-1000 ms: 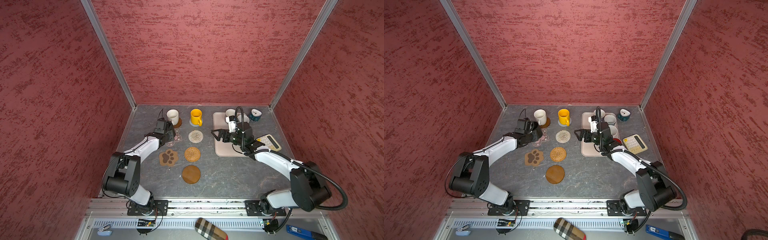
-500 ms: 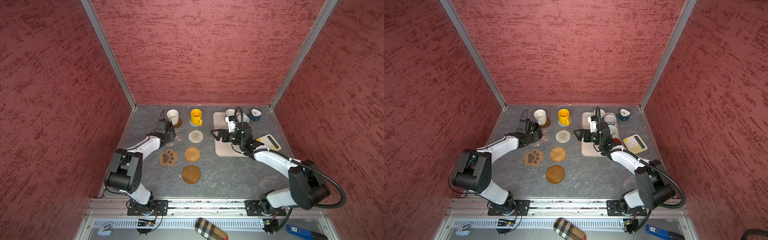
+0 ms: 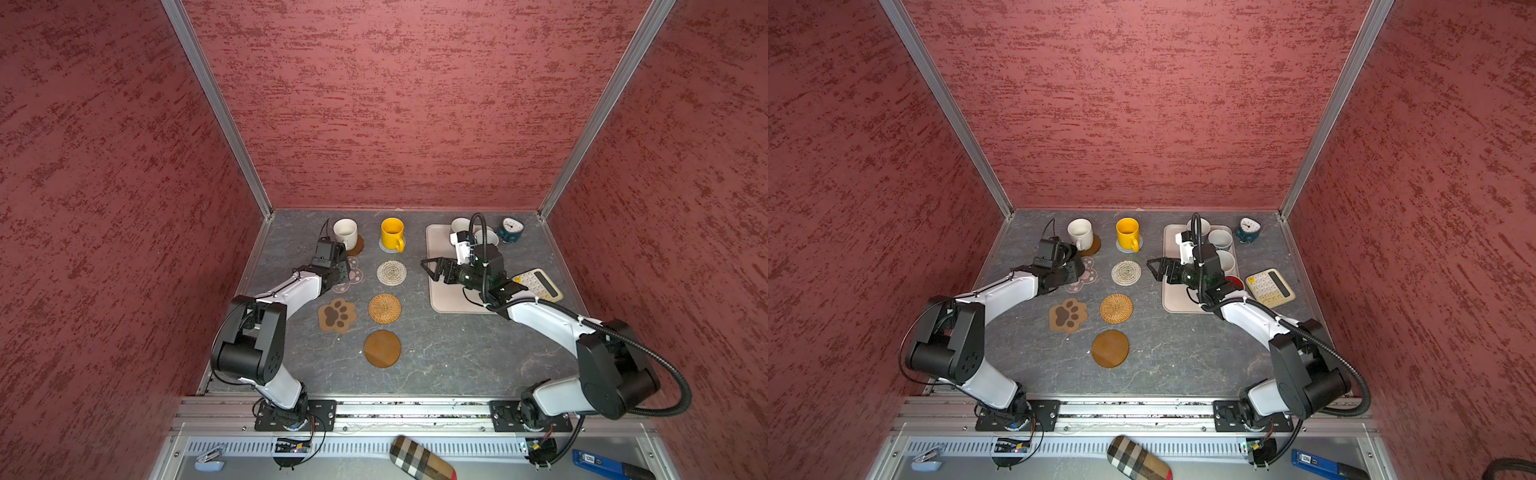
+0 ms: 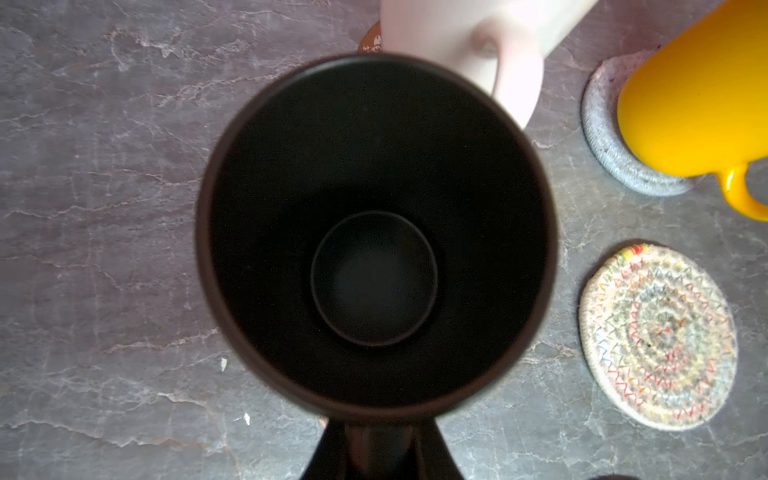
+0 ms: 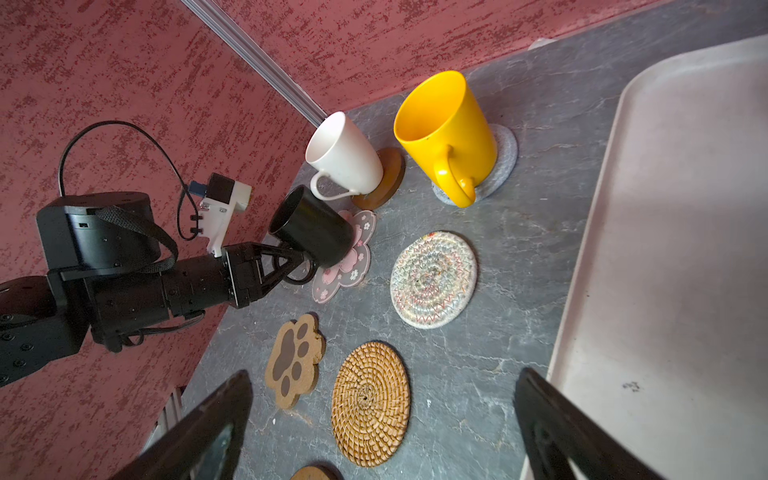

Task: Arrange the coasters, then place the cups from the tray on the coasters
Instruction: 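Lower the black mug onto the pink flower coaster and open the left gripper, then draw the left gripper back while the right gripper descends into the red-lined mug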

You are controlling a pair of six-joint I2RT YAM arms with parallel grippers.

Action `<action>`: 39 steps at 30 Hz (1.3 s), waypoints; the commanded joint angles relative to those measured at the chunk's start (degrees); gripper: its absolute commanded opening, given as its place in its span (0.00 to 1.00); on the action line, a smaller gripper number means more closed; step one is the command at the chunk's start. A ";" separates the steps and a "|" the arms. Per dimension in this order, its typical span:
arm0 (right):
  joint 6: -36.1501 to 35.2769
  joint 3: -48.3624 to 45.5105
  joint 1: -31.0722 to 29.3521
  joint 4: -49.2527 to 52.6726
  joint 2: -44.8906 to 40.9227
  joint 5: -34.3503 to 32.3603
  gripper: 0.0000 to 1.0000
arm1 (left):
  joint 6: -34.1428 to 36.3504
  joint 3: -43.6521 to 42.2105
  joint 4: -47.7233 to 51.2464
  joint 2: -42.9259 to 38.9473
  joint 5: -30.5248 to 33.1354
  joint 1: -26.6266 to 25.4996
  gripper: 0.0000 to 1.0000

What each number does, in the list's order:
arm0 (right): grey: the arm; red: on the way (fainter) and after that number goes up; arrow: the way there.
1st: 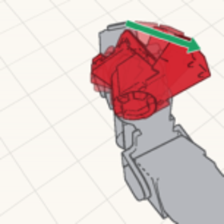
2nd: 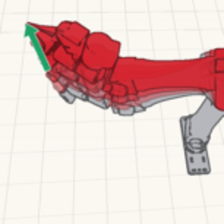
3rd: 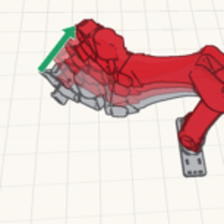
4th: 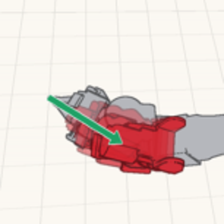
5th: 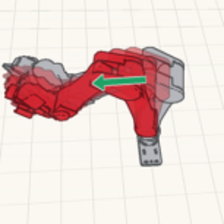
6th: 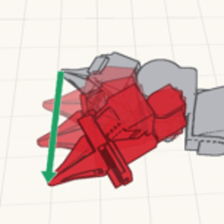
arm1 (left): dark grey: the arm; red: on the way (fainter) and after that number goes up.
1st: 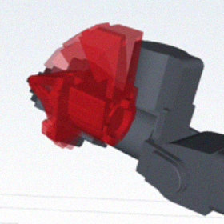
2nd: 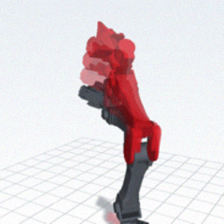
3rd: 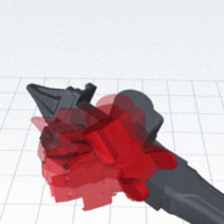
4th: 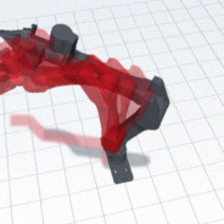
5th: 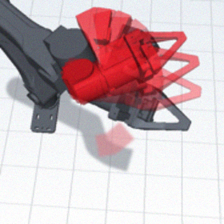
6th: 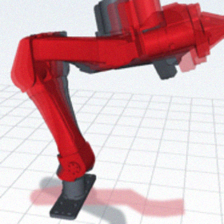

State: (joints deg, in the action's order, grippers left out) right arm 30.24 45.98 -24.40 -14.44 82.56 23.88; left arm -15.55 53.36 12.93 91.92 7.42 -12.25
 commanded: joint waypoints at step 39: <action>1.22 0.23 -0.36 33.65 -17.09 -30.20 0.90 | -2.64 -4.14 10.32 -26.50 1.28 -9.53 1.00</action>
State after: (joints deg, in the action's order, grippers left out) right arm 31.09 47.35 -24.45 12.99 68.12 0.34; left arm -17.63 49.87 20.43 66.59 10.28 -20.27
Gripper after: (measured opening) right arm 0.896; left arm 0.996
